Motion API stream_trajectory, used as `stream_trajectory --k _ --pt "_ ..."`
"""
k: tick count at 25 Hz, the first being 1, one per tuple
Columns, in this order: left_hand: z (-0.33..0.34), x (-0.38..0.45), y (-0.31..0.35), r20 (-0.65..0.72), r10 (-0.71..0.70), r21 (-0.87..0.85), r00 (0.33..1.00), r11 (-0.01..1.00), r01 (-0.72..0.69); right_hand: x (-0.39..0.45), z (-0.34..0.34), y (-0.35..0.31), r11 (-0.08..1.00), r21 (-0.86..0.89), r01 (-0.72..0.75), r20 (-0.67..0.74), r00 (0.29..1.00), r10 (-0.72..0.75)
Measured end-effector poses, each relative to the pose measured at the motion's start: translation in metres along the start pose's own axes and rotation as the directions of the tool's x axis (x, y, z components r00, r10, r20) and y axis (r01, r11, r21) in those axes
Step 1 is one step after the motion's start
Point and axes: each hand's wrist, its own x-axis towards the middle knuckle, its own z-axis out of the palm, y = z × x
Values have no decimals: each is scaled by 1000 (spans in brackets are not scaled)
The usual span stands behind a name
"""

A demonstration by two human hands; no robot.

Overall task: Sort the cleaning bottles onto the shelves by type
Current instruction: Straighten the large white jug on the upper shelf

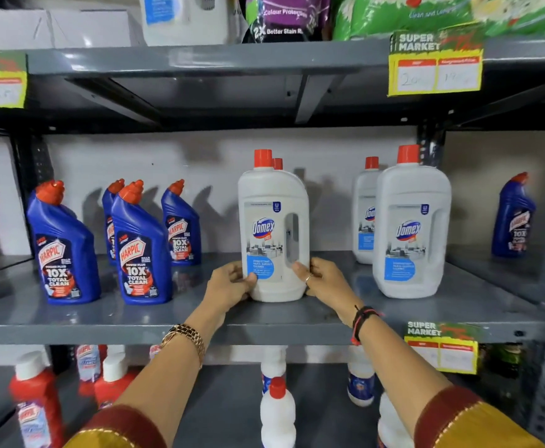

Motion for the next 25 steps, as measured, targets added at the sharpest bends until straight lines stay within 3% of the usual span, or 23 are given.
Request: stream_trajectory --k 7,14,25 --pt "24 2 2 48 -18 -49 999 999 20 -9 -20 5 993 101 -58 -12 998 60" --pt "24 3 -4 -44 31 -18 999 999 -32 -9 -19 9 998 48 -31 -10 999 31" --pt "22 -4 0 -38 54 16 998 998 -53 -10 -19 6 997 46 -61 29 998 60"
